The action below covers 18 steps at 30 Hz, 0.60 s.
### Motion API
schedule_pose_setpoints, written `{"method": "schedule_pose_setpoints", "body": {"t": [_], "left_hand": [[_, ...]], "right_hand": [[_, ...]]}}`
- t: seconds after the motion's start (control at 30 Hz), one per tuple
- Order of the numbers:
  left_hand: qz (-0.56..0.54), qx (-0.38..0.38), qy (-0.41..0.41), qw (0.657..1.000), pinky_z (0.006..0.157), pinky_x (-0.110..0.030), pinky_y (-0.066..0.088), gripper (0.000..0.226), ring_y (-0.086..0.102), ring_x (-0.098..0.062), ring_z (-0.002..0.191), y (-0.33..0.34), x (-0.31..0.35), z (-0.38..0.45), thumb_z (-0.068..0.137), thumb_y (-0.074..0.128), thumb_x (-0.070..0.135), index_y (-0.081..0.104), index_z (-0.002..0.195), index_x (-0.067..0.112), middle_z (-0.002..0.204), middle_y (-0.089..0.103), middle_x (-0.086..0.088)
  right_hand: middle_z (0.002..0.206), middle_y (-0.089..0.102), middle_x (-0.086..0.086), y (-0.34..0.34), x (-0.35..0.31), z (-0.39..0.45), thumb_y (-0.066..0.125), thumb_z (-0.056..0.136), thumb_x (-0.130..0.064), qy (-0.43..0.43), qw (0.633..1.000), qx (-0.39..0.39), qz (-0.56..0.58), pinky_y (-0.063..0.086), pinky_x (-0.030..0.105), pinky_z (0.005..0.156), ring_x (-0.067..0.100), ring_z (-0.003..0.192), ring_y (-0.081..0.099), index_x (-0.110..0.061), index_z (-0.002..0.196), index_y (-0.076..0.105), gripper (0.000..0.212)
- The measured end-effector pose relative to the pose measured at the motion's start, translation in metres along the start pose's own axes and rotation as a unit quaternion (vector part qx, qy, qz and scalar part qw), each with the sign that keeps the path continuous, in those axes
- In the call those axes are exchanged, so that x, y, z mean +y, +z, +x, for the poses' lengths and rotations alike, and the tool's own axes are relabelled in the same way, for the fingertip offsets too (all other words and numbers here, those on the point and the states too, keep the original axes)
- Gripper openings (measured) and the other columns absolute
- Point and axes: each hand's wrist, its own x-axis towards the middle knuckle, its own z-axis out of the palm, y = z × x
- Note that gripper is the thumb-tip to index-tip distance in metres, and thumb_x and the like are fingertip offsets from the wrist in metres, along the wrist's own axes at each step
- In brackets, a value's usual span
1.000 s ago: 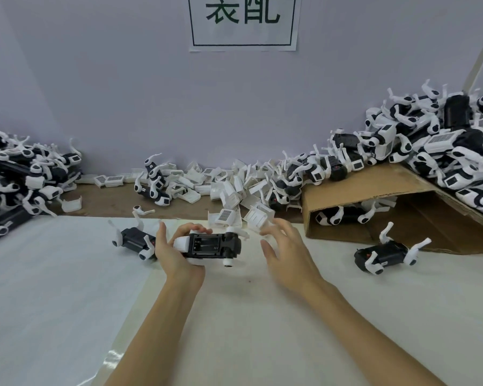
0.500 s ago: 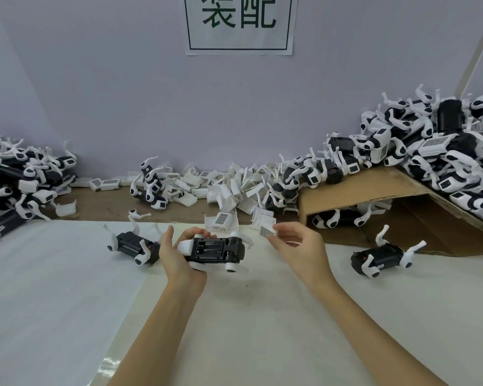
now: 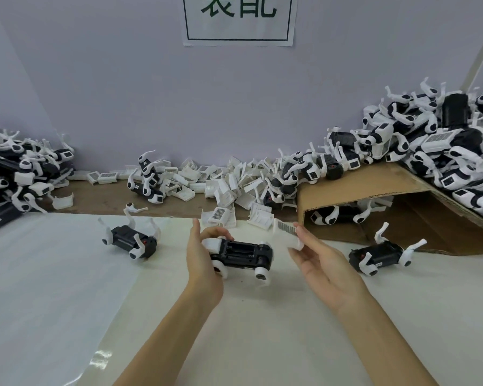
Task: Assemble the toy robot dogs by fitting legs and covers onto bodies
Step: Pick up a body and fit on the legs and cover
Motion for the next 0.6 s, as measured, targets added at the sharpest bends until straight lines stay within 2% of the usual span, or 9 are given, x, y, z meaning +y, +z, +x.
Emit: {"method": "schedule_pose_setpoints", "body": {"t": [0.1, 0.2, 0.3, 0.37, 0.43, 0.47, 0.5, 0.53, 0.6], "left_hand": [[0.064, -0.016, 0.015, 0.998, 0.060, -0.032, 0.035, 0.059, 0.058, -0.017, 0.072, 0.003, -0.003, -0.007, 0.105, 0.046, 0.065, 0.072, 0.076, 0.021, 0.078, 0.067, 0.003], [0.121, -0.046, 0.024, 0.991, 0.052, -0.025, 0.041, 0.056, 0.064, -0.012, 0.065, 0.005, -0.008, -0.009, 0.102, 0.046, 0.070, 0.074, 0.079, 0.028, 0.080, 0.071, 0.007], [0.184, -0.066, 0.076, 0.978, 0.057, -0.023, 0.049, 0.054, 0.067, -0.013, 0.072, 0.007, -0.011, -0.009, 0.104, 0.045, 0.067, 0.073, 0.086, 0.024, 0.093, 0.076, -0.001], [0.194, -0.085, 0.113, 0.971, 0.059, -0.021, 0.051, 0.054, 0.069, -0.010, 0.079, 0.008, -0.012, -0.012, 0.101, 0.052, 0.067, 0.071, 0.091, 0.018, 0.099, 0.077, -0.001], [0.215, -0.089, 0.145, 0.962, 0.055, -0.010, 0.048, 0.052, 0.065, 0.002, 0.077, 0.010, -0.012, -0.016, 0.091, 0.054, 0.070, 0.071, 0.091, 0.021, 0.095, 0.072, 0.009], [0.225, -0.090, 0.147, 0.959, 0.054, -0.008, 0.047, 0.050, 0.063, 0.005, 0.076, 0.010, -0.012, -0.017, 0.088, 0.054, 0.071, 0.071, 0.090, 0.024, 0.093, 0.069, 0.013], [0.231, -0.090, 0.140, 0.959, 0.054, -0.009, 0.048, 0.050, 0.063, 0.005, 0.076, 0.010, -0.012, -0.017, 0.086, 0.055, 0.072, 0.071, 0.090, 0.026, 0.092, 0.067, 0.015], [0.234, -0.091, 0.130, 0.959, 0.058, -0.015, 0.049, 0.049, 0.063, 0.001, 0.079, 0.010, -0.012, -0.017, 0.085, 0.055, 0.073, 0.071, 0.091, 0.027, 0.092, 0.067, 0.016], [0.234, -0.090, 0.117, 0.961, 0.068, -0.028, 0.048, 0.048, 0.064, -0.010, 0.089, 0.008, -0.013, -0.015, 0.084, 0.058, 0.071, 0.071, 0.094, 0.026, 0.099, 0.069, 0.011]], "right_hand": [[0.127, 0.073, 0.018, 0.002, -0.001, -0.006, 0.075, 0.085, -0.007, -0.021, 0.997, -0.070, -0.027, 0.060, 0.032, 0.096, 0.024, 0.120, 0.071, 0.001, 0.128, 0.069, 0.044], [0.120, 0.075, 0.016, 0.004, 0.005, -0.012, 0.078, 0.085, -0.008, -0.093, 0.977, -0.094, -0.167, 0.059, 0.032, 0.097, 0.025, 0.115, 0.073, -0.009, 0.124, 0.074, 0.038], [0.110, 0.078, 0.007, 0.007, 0.010, -0.015, 0.078, 0.092, -0.011, -0.177, 0.920, -0.085, -0.338, 0.061, 0.028, 0.089, 0.020, 0.106, 0.075, -0.016, 0.121, 0.076, 0.030], [0.105, 0.078, 0.000, 0.006, 0.010, -0.015, 0.079, 0.092, -0.017, -0.228, 0.884, -0.066, -0.403, 0.060, 0.026, 0.086, 0.015, 0.100, 0.074, -0.018, 0.121, 0.075, 0.029], [0.106, 0.074, -0.008, 0.003, 0.008, -0.014, 0.074, 0.095, -0.028, -0.295, 0.812, -0.053, -0.500, 0.054, 0.017, 0.083, 0.009, 0.100, 0.069, -0.024, 0.122, 0.074, 0.027], [0.108, 0.070, -0.012, 0.000, 0.008, -0.013, 0.070, 0.097, -0.035, -0.314, 0.769, -0.050, -0.554, 0.049, 0.014, 0.080, 0.006, 0.102, 0.065, -0.028, 0.123, 0.073, 0.027], [0.108, 0.066, -0.013, -0.002, 0.008, -0.012, 0.066, 0.098, -0.040, -0.315, 0.743, -0.051, -0.589, 0.045, 0.014, 0.079, 0.004, 0.103, 0.062, -0.030, 0.124, 0.071, 0.028], [0.110, 0.064, -0.012, -0.004, 0.009, -0.011, 0.062, 0.100, -0.042, -0.302, 0.737, -0.053, -0.602, 0.042, 0.014, 0.079, 0.002, 0.103, 0.060, -0.031, 0.125, 0.070, 0.029], [0.115, 0.060, -0.008, -0.005, 0.012, -0.009, 0.057, 0.104, -0.039, -0.276, 0.753, -0.061, -0.594, 0.041, 0.010, 0.079, -0.003, 0.105, 0.057, -0.029, 0.126, 0.068, 0.026]]}}
